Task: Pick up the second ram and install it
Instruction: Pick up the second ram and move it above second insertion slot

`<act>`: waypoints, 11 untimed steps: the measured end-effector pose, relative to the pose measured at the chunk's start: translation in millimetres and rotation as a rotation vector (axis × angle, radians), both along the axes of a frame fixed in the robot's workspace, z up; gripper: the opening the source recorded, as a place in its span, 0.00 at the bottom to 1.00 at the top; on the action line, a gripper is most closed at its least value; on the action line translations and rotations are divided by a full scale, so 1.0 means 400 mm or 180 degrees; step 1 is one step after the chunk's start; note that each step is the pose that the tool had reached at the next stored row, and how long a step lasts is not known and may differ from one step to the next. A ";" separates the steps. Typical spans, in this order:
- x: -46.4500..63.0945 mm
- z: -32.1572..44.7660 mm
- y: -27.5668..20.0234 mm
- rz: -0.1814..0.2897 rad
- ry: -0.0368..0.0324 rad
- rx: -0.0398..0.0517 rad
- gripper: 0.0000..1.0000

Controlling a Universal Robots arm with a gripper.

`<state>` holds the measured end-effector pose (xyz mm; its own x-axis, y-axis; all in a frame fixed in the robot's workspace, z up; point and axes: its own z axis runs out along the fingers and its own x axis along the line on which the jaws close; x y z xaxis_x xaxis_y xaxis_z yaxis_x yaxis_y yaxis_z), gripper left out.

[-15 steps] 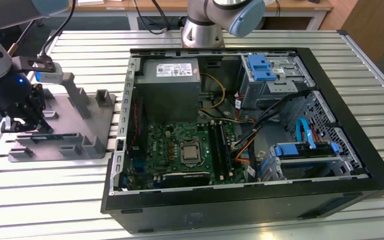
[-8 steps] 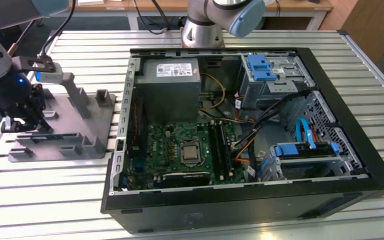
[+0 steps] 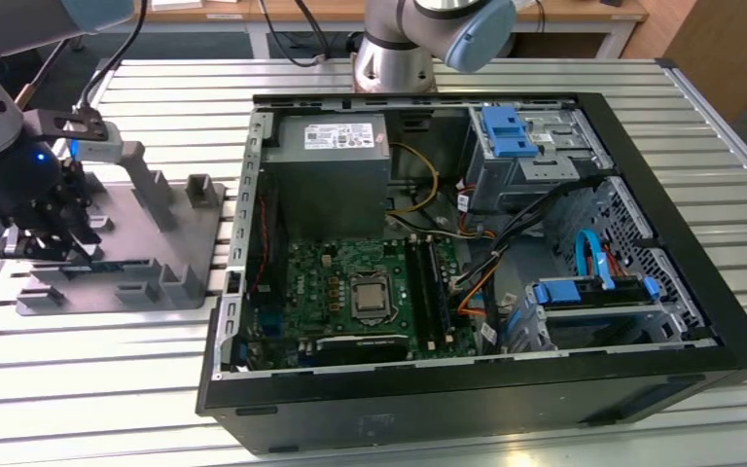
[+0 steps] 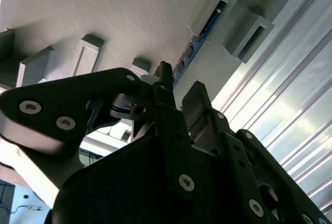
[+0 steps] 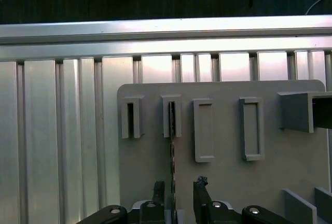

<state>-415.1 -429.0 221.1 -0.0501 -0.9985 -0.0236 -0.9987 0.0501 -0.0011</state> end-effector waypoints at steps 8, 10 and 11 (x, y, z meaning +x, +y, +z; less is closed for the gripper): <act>0.001 -0.012 -0.001 0.0095 0.0006 -0.0010 0.35; 0.002 -0.019 -0.001 0.0147 0.0009 -0.0022 0.35; 0.002 -0.022 -0.001 0.0168 0.0011 -0.0027 0.35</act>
